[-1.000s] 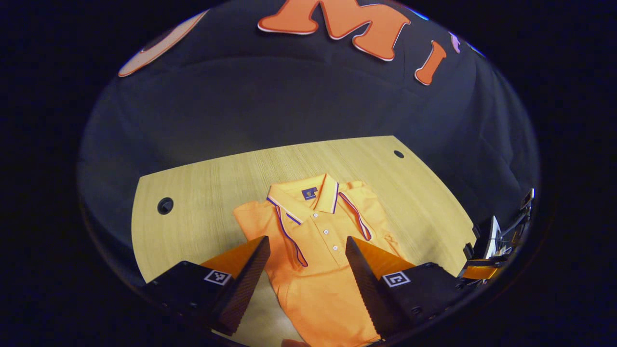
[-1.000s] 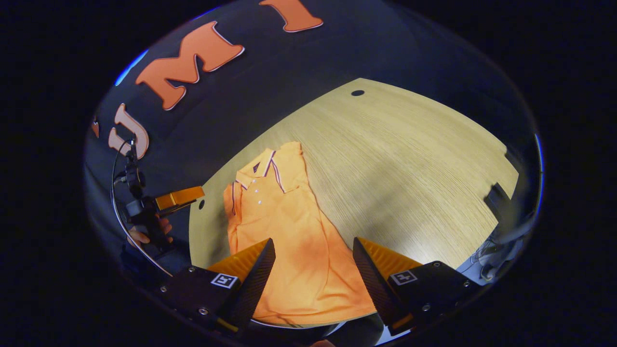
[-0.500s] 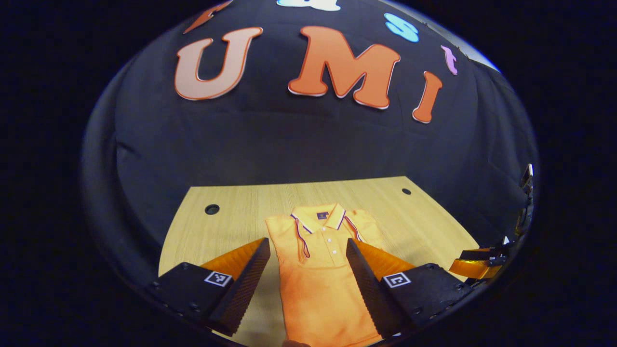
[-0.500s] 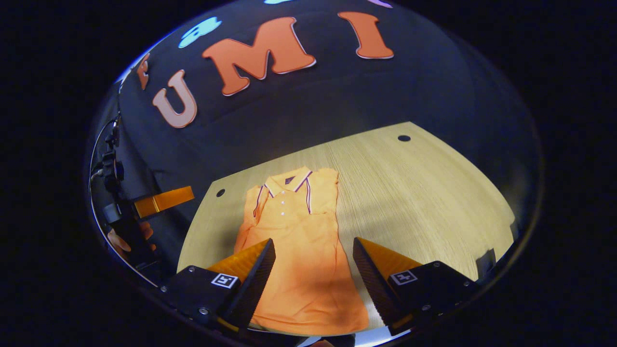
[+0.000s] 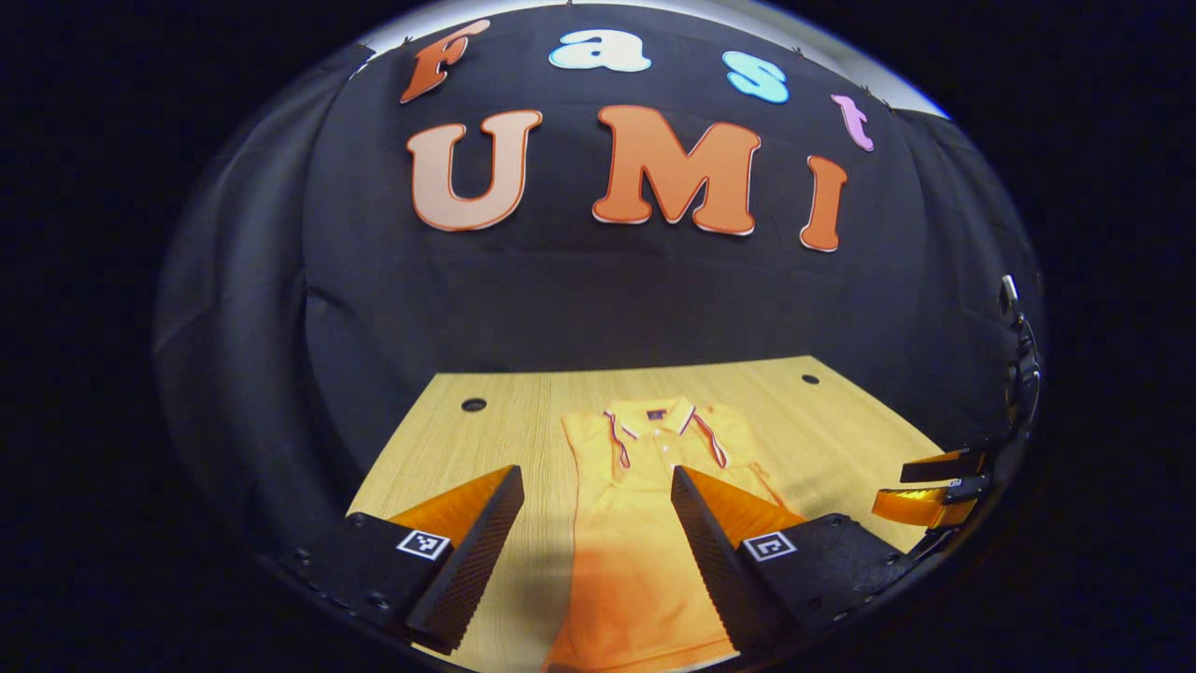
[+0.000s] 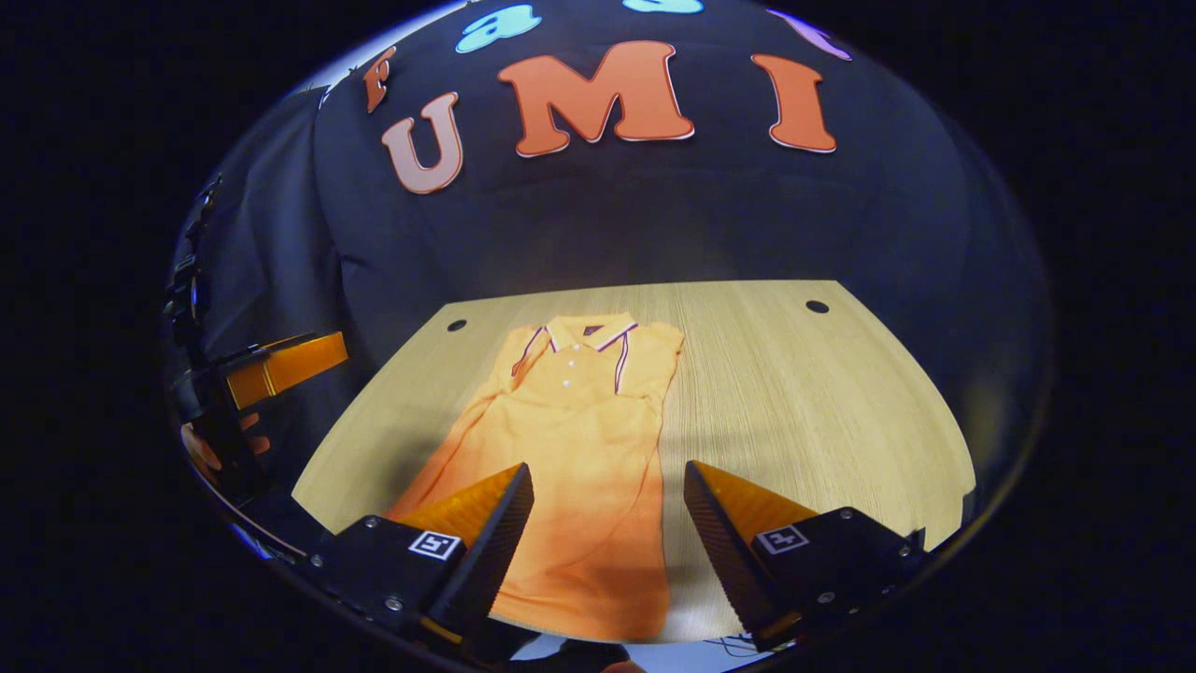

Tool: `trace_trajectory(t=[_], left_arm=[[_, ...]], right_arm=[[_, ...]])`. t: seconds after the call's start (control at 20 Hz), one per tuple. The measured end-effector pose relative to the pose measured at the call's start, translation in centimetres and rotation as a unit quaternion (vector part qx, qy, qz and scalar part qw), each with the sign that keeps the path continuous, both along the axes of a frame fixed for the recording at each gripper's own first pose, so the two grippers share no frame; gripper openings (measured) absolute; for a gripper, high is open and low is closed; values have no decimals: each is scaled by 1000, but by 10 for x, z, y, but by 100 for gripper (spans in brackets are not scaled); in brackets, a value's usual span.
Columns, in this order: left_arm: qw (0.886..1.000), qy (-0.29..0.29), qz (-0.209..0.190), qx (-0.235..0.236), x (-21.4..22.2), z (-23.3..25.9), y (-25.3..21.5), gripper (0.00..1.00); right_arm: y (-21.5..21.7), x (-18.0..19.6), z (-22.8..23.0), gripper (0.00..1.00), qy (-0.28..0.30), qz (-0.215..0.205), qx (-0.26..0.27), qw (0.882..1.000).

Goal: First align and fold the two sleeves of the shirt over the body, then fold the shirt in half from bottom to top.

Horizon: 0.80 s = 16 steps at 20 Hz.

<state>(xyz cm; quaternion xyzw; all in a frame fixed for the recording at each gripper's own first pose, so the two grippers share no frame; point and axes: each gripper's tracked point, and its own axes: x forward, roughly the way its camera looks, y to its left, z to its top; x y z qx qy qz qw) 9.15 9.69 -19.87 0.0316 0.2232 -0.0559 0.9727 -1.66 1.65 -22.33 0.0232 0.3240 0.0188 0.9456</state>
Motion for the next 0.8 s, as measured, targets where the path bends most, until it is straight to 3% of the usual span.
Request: trace_trajectory(t=[0.35,0.8], left_arm=[[991,136,8,16,-70,-86,17,98],[966,257,0,37,-89,-191,34,99]], right_arm=[[-8,-43,-52,99,85,11,4,996],[-17,-88,-120,99,192,4,-10,981]])
